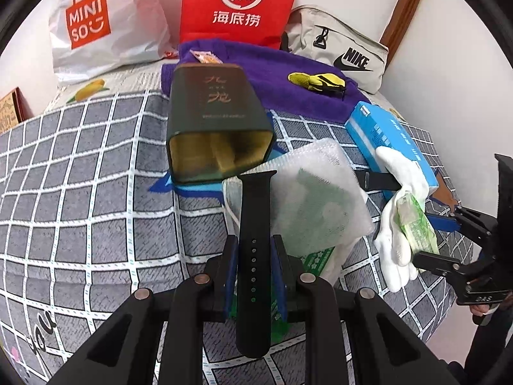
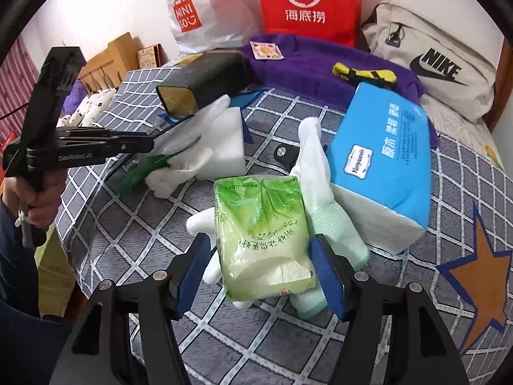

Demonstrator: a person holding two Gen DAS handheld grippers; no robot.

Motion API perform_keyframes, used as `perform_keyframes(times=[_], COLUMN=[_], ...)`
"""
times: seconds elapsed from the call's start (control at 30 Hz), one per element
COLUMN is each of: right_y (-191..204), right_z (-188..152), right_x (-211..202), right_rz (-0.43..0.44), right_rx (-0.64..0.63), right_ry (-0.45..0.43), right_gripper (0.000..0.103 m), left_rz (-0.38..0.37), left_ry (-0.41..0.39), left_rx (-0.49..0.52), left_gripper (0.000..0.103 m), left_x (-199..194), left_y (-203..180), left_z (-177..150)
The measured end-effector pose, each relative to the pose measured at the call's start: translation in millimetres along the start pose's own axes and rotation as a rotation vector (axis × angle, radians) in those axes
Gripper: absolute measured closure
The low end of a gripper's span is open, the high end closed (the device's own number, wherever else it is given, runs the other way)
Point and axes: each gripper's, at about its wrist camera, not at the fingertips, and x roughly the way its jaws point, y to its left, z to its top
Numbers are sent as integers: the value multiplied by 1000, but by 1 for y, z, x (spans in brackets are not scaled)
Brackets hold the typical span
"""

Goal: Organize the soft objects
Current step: 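Carry the black watch strap and green tissue pack over the purple towel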

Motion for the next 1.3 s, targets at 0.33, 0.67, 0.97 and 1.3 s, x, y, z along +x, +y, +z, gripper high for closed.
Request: perform_keyframes(times=[0.33,0.67,0.97,1.3], right_y=[-4,1,-2,-13], right_z=[-1,0,4,19], right_x=[3,-23,-45,-59], right_rz=[25,42,43,33], right_rx=[21,6,13,51], right_ry=[-3,-62,-113,-149], right_gripper=[55,60,60,60], left_rz=[-23,19,28,30], left_ry=[31,26,-18,-84], left_rx=[-3,39,16,6], left_gripper=[74,83,83,83], left_x=[13,24,0,-32], left_y=[3,-7,-3,-4], left_z=[-2,3,4,23])
